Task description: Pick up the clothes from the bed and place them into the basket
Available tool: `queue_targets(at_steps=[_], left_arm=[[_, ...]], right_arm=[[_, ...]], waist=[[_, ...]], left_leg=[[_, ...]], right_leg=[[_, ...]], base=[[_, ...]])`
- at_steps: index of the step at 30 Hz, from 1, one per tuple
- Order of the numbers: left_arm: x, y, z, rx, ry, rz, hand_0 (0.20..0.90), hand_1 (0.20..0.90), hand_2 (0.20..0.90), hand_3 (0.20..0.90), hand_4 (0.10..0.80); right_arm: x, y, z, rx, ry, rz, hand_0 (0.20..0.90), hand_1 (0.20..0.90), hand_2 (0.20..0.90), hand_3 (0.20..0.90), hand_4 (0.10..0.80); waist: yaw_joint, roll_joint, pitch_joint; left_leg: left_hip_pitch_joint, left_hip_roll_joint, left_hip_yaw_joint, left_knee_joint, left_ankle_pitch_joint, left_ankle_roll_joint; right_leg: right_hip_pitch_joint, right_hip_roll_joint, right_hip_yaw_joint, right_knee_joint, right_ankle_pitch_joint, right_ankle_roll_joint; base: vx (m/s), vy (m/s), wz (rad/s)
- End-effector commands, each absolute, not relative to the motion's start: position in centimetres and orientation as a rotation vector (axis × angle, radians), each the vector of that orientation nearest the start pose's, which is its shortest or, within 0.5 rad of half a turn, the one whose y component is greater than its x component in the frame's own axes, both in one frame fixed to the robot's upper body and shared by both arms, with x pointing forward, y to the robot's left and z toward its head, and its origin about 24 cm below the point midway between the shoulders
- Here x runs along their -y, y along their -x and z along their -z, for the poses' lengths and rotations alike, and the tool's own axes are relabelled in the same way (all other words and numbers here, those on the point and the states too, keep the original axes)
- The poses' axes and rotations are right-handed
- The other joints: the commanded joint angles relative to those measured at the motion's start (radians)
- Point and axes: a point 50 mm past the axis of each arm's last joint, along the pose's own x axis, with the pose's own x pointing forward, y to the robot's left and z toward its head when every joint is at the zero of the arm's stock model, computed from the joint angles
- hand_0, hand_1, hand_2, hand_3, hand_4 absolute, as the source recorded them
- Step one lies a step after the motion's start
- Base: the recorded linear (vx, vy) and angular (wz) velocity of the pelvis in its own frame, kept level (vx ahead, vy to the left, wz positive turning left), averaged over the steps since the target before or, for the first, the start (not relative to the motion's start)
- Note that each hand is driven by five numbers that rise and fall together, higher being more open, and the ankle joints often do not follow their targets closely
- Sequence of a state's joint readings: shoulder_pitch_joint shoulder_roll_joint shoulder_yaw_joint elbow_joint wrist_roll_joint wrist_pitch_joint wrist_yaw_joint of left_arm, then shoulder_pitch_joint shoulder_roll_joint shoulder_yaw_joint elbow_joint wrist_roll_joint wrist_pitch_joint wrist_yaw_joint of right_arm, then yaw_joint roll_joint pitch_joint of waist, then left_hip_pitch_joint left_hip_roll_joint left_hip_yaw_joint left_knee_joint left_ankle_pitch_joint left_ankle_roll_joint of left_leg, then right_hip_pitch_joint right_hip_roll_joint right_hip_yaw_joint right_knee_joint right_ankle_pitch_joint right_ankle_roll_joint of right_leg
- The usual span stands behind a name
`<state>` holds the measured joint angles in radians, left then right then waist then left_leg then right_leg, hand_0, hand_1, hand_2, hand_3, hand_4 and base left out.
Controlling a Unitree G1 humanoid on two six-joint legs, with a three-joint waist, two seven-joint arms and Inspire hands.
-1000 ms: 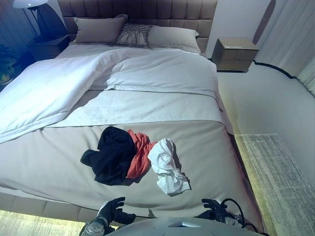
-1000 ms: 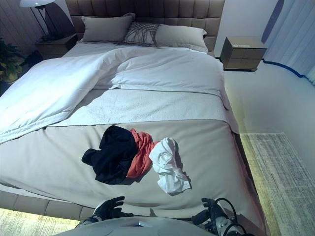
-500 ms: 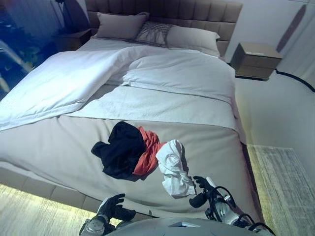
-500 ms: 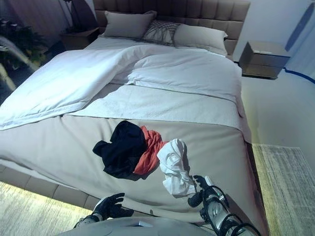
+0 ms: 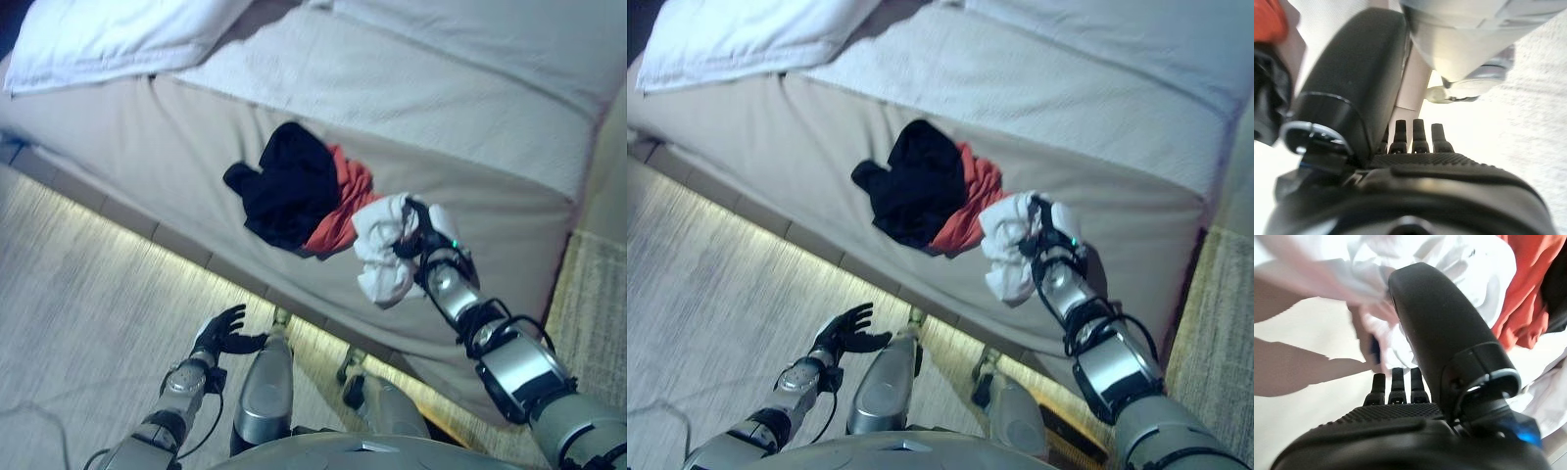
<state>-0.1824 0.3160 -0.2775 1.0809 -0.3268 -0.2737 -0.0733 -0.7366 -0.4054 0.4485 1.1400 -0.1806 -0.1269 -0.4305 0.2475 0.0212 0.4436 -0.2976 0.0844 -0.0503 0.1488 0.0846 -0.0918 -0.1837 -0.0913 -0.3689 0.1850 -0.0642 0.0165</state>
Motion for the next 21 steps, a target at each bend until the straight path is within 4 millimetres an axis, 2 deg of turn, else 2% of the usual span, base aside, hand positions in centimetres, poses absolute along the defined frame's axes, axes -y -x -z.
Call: queue_targets(at_steps=[1,3,4,10,11,12,13,16,21], left_arm=[[-22.8,-20.0,10.2,-0.620,-0.108,0.059,0.900,0.900,0.900,0.900,0.800],[-22.5,-20.6,9.7,-0.580,-0.092,0.067,0.900,0.900,0.900,0.900,0.800],[-22.4,-20.7,9.6,-0.567,-0.087,0.069,0.900,0.900,0.900,0.900,0.800],[-22.0,-21.2,8.8,-0.504,-0.067,0.068,0.900,0.900,0.900,0.900,0.800],[-22.1,-21.3,8.6,-0.492,-0.065,0.065,0.900,0.900,0.900,0.900,0.800],[-22.1,-21.3,8.5,-0.489,-0.065,0.064,0.900,0.900,0.900,0.900,0.800],[-22.1,-21.4,8.3,-0.479,-0.068,0.060,0.900,0.900,0.900,0.900,0.800],[-22.4,-21.4,8.3,-0.488,-0.089,0.039,0.900,0.900,0.900,0.900,0.800],[-23.1,-21.4,8.2,-0.511,-0.117,0.016,0.900,0.900,0.900,0.900,0.800]], right_arm=[[22.2,-37.0,-6.6,-0.040,0.976,0.239,0.900,0.900,0.900,0.900,0.800],[23.0,-37.5,-7.5,-0.066,1.023,0.272,0.900,0.900,0.900,0.900,0.800],[23.4,-37.6,-7.7,-0.091,1.040,0.287,0.900,0.900,0.900,0.900,0.800],[27.0,-37.1,-7.9,-0.328,1.102,0.474,0.900,0.900,0.900,0.900,0.800],[27.4,-37.0,-7.9,-0.351,1.091,0.503,0.853,0.853,0.853,0.845,0.745],[27.6,-36.9,-7.9,-0.356,1.088,0.512,0.768,0.768,0.768,0.746,0.646],[28.0,-36.9,-8.3,-0.353,1.072,0.550,0.300,0.300,0.300,0.200,0.100],[28.5,-37.2,-9.4,-0.324,1.057,0.580,0.300,0.300,0.300,0.200,0.100],[29.4,-37.1,-10.3,-0.292,1.063,0.589,0.300,0.300,0.300,0.200,0.100]], waist=[[0.021,0.009,-0.020],[0.031,0.022,0.000],[0.035,0.025,0.009],[0.048,0.070,0.042],[0.048,0.077,0.046],[0.048,0.078,0.047],[0.046,0.088,0.051],[0.041,0.093,0.051],[0.034,0.074,0.030]], left_leg=[[-0.127,-0.060,0.064,0.080,-0.030,0.059],[-0.187,-0.071,0.060,0.121,-0.034,0.069],[-0.201,-0.077,0.057,0.147,-0.068,0.068],[-0.277,-0.097,0.059,0.193,-0.070,0.087],[-0.277,-0.097,0.060,0.191,-0.069,0.087],[-0.277,-0.096,0.061,0.190,-0.068,0.087],[-0.269,-0.094,0.066,0.181,-0.066,0.085],[-0.250,-0.088,0.076,0.170,-0.065,0.079],[-0.191,-0.068,0.093,0.145,-0.067,0.062]], right_leg=[[-0.130,-0.092,-0.007,0.153,0.020,0.021],[-0.199,-0.112,-0.006,0.210,0.014,0.019],[-0.225,-0.122,0.009,0.250,-0.019,0.031],[-0.317,-0.154,0.021,0.328,-0.033,0.031],[-0.319,-0.155,0.023,0.328,-0.033,0.032],[-0.319,-0.156,0.023,0.328,-0.033,0.033],[-0.312,-0.153,0.024,0.320,-0.033,0.033],[-0.289,-0.145,0.024,0.300,-0.033,0.034],[-0.201,-0.118,0.008,0.225,-0.026,0.031]], base=[[-0.018,0.014,0.05],[-0.023,0.010,0.16],[0.000,0.020,0.14],[-0.027,0.050,0.05],[0.000,0.000,0.00],[0.000,0.000,0.00],[0.000,0.000,0.00],[0.004,-0.005,-0.04],[0.021,-0.046,-0.07]])
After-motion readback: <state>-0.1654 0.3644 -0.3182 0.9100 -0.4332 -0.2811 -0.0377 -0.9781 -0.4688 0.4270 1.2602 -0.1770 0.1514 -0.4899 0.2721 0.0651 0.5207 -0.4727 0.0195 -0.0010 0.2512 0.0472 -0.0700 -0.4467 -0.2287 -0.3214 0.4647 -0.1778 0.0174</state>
